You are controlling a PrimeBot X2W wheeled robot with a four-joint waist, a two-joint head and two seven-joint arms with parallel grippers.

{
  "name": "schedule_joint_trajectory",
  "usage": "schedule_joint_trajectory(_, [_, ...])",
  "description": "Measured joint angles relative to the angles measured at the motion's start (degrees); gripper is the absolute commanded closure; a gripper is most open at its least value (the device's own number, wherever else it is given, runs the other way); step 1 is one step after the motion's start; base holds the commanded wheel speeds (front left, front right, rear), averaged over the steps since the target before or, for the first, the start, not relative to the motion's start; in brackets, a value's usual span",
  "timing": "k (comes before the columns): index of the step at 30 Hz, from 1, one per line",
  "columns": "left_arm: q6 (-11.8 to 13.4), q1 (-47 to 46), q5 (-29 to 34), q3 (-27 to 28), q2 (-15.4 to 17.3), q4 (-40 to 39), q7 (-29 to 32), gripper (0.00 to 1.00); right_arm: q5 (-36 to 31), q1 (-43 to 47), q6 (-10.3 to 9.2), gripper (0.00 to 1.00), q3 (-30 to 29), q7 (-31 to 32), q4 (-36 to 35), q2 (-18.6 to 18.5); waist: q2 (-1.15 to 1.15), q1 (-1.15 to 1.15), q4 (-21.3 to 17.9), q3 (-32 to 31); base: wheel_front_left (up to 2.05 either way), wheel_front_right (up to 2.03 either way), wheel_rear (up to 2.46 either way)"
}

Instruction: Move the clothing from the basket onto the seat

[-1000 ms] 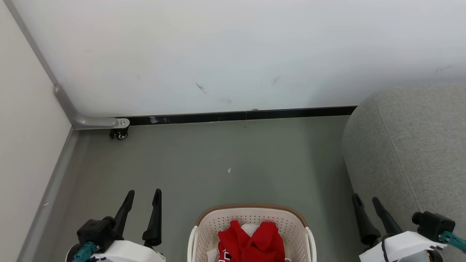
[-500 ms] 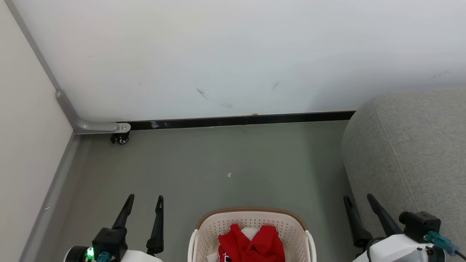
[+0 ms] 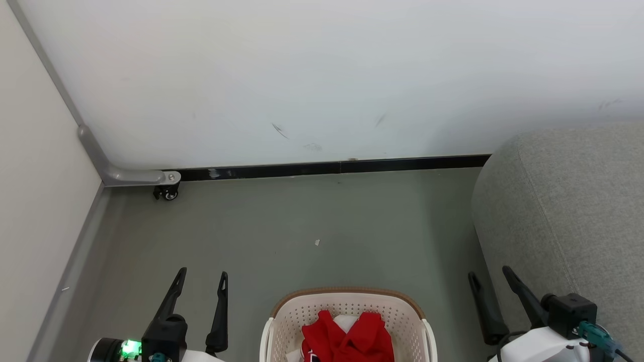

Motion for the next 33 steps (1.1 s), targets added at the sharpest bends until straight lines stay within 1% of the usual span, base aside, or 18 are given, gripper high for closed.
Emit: schedule_joint_trajectory(33, [0.60,-0.12,-0.09,0.48,-0.03,1.44,0.00,0.00,0.03,0.00,0.00,0.00,-0.57,0.00,-0.03,-0.01,0.00,-0.01,-0.07,0.70,0.00,0.00,0.00])
